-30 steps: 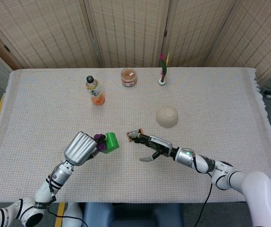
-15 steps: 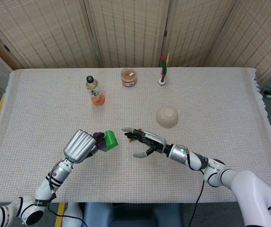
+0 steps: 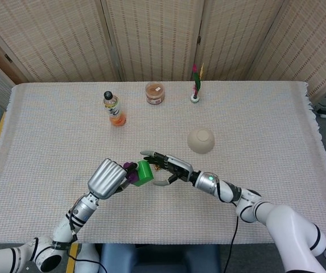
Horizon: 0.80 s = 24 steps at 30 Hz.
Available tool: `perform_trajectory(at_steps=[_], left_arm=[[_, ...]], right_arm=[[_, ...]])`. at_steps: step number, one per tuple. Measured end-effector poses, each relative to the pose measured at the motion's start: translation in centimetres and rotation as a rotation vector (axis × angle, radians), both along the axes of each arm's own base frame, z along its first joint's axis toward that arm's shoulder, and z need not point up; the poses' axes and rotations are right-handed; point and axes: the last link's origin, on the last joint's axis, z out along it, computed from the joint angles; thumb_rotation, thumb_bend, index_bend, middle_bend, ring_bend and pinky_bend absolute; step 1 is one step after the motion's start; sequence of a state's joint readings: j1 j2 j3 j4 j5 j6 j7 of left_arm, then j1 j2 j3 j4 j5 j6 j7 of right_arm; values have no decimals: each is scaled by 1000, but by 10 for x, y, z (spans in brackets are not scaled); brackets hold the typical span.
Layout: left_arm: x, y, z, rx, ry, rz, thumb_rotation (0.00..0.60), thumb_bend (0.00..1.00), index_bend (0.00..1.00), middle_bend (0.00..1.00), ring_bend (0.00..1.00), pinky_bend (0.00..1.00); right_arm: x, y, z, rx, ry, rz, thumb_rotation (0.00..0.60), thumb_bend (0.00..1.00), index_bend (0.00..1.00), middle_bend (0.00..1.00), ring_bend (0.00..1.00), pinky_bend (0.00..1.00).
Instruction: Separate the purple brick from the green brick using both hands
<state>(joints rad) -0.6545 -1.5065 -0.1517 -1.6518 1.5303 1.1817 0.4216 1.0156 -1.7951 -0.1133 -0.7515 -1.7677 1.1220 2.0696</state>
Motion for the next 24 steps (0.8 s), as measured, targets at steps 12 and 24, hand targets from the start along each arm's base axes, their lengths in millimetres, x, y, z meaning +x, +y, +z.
perform_trajectory(at_steps=[12, 24], left_arm=[[10, -3, -9, -14, -18, -12, 600, 405, 778, 1000, 1000, 1000], [14, -1, -11, -5, -13, -23, 600, 406, 779, 1000, 1000, 1000]], right_arm=[[7, 1, -9, -33, -31, -50, 600, 305, 348, 3, 1, 0], [6, 4, -20, -43, 5, -66, 600, 304, 448, 82, 68, 0]])
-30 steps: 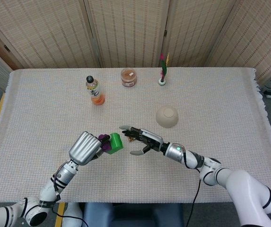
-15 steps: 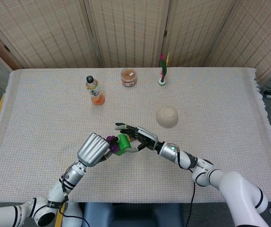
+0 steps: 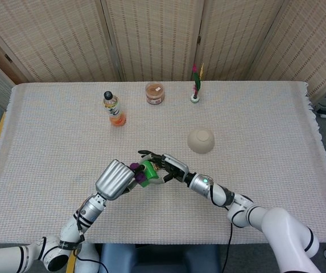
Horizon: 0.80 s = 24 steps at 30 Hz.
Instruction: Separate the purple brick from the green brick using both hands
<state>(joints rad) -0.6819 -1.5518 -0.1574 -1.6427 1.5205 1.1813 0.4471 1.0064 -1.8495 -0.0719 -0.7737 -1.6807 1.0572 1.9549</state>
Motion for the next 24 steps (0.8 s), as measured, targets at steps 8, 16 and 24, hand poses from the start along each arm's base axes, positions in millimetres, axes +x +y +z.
perform_trajectory(at_steps=[8, 16, 24], left_arm=[[1, 4, 3, 15, -9, -2, 600, 406, 778, 1000, 1000, 1000], [0, 6, 5, 26, -9, -2, 600, 406, 778, 1000, 1000, 1000], [-7, 10, 10, 42, 23, -3, 600, 406, 779, 1000, 1000, 1000]], right_arm=[[-2, -1, -3, -26, 13, -16, 600, 304, 557, 178, 248, 273], [0, -2, -3, -42, 8, -23, 600, 305, 636, 244, 349, 437], [-11, -1, 4, -66, 52, -12, 600, 305, 647, 254, 355, 441]])
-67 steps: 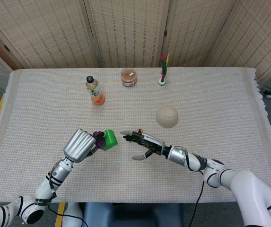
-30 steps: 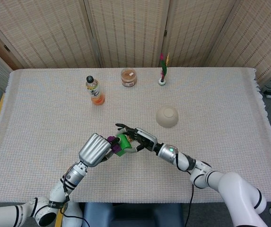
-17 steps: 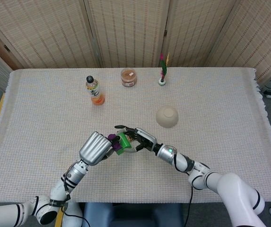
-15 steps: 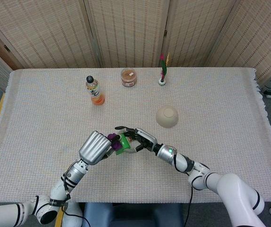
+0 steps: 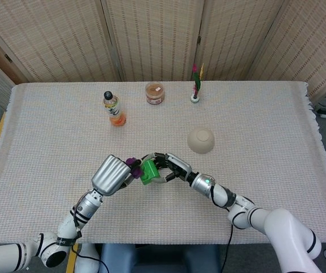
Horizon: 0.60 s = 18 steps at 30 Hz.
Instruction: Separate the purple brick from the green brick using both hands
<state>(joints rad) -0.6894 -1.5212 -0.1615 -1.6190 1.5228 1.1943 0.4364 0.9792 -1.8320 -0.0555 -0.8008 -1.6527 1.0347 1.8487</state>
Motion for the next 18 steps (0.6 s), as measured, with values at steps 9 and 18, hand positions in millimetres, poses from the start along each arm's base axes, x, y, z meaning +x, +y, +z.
perform_trajectory(at_steps=[9, 18], left_arm=[[-18, 3, 6, 19, 38, 17, 600, 406, 779, 1000, 1000, 1000], [-50, 0, 4, -10, 27, 86, 600, 406, 779, 1000, 1000, 1000]], right_arm=[[-16, 4, 17, -98, 154, 79, 600, 305, 651, 257, 356, 442], [-38, 9, 39, -239, 485, 212, 600, 305, 672, 268, 306, 416]])
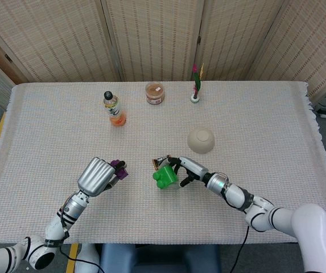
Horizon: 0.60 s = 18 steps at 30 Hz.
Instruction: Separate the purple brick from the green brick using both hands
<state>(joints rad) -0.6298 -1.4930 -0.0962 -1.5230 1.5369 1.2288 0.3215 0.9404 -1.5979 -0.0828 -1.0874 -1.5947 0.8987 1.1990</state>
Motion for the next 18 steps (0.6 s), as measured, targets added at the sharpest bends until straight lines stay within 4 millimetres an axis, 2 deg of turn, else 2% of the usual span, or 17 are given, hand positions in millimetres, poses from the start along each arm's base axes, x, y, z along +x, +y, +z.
perform_trajectory(at_steps=[4, 8, 18], left_arm=[[-14, 1, -7, -26, -31, 35, 600, 406, 779, 1000, 1000, 1000], [-31, 5, -15, -45, -68, 69, 600, 406, 778, 1000, 1000, 1000], [-63, 11, -39, -97, -138, 122, 600, 406, 776, 1000, 1000, 1000]], right_arm=[[-10, 6, 14, -57, 148, 54, 600, 305, 683, 275, 279, 369], [-21, 17, 33, -108, 279, 81, 600, 304, 685, 275, 270, 364], [-40, 31, 71, -185, 432, 43, 600, 304, 685, 271, 245, 335]])
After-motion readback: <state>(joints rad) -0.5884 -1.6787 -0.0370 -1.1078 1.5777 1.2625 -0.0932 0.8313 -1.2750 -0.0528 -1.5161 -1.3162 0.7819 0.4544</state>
